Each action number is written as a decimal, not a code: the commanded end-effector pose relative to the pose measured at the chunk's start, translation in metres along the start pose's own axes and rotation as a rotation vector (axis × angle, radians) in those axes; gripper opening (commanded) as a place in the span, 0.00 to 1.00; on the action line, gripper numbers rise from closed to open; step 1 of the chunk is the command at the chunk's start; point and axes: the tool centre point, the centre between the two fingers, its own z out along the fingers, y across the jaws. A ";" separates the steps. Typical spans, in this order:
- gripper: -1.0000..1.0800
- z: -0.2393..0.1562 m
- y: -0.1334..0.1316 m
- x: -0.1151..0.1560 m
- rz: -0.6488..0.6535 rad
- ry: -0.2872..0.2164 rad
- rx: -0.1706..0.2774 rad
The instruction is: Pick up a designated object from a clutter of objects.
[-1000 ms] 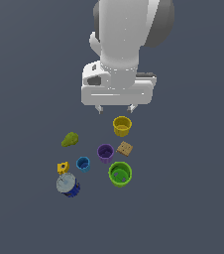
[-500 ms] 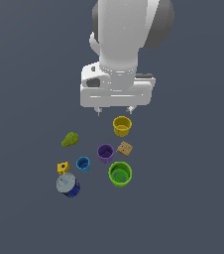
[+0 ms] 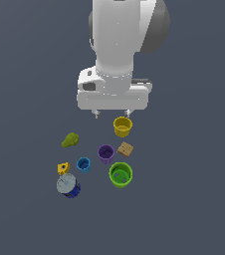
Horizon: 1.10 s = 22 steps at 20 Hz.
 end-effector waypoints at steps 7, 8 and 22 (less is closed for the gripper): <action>0.96 0.032 0.028 0.000 0.196 -0.005 0.024; 0.96 0.037 0.033 0.000 0.230 -0.005 0.027; 0.96 0.126 0.119 -0.022 0.816 -0.021 0.058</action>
